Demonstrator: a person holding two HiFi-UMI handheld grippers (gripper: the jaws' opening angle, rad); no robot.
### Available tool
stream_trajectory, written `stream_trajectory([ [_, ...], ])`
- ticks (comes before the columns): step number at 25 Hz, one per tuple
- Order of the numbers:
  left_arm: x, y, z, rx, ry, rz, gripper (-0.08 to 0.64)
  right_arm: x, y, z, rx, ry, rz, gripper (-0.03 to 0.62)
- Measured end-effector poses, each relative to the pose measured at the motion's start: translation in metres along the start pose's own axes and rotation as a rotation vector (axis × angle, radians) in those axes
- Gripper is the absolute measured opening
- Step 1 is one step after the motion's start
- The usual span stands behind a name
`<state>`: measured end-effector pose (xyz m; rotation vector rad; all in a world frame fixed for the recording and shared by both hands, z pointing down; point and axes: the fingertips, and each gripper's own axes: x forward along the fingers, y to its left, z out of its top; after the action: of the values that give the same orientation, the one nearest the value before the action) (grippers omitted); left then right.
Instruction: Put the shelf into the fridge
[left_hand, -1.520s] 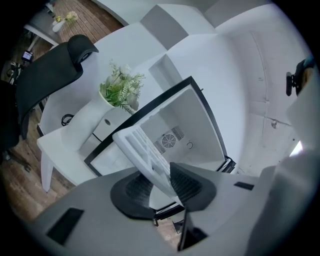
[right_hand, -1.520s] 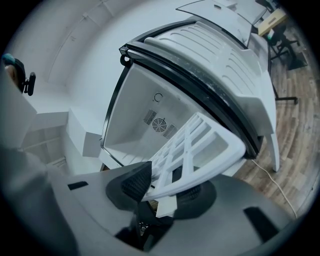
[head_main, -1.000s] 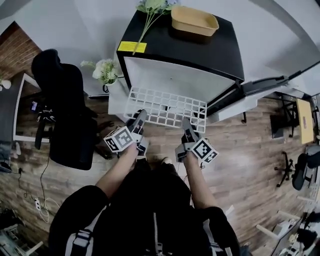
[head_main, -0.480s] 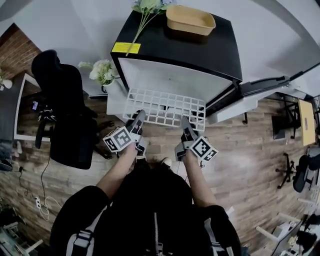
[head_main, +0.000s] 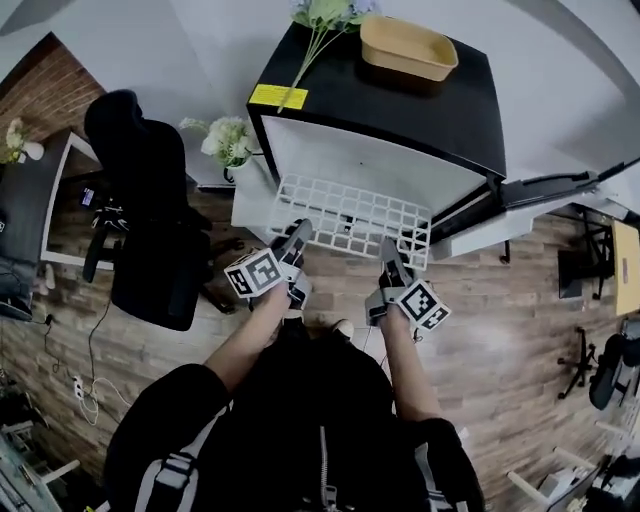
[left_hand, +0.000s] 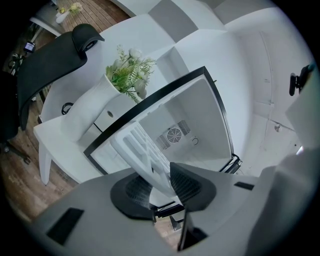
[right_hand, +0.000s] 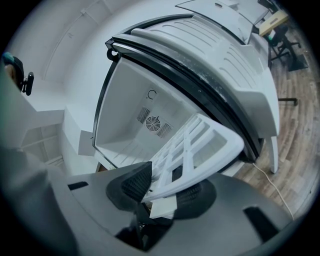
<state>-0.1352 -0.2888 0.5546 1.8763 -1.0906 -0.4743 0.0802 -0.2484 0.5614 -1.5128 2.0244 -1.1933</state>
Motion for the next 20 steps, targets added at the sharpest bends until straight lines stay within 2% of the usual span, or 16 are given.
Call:
stream_trajectory([
  [11,0.004,0.003,0.007,-0.012,-0.001,0.001,0.115,0.003,0.006,-0.002,0.006,-0.013,0.011,0.126],
  [20,0.013,0.009,0.010,-0.017,0.009,-0.004,0.115,0.014,0.003,0.001,0.005,-0.015,-0.010,0.129],
])
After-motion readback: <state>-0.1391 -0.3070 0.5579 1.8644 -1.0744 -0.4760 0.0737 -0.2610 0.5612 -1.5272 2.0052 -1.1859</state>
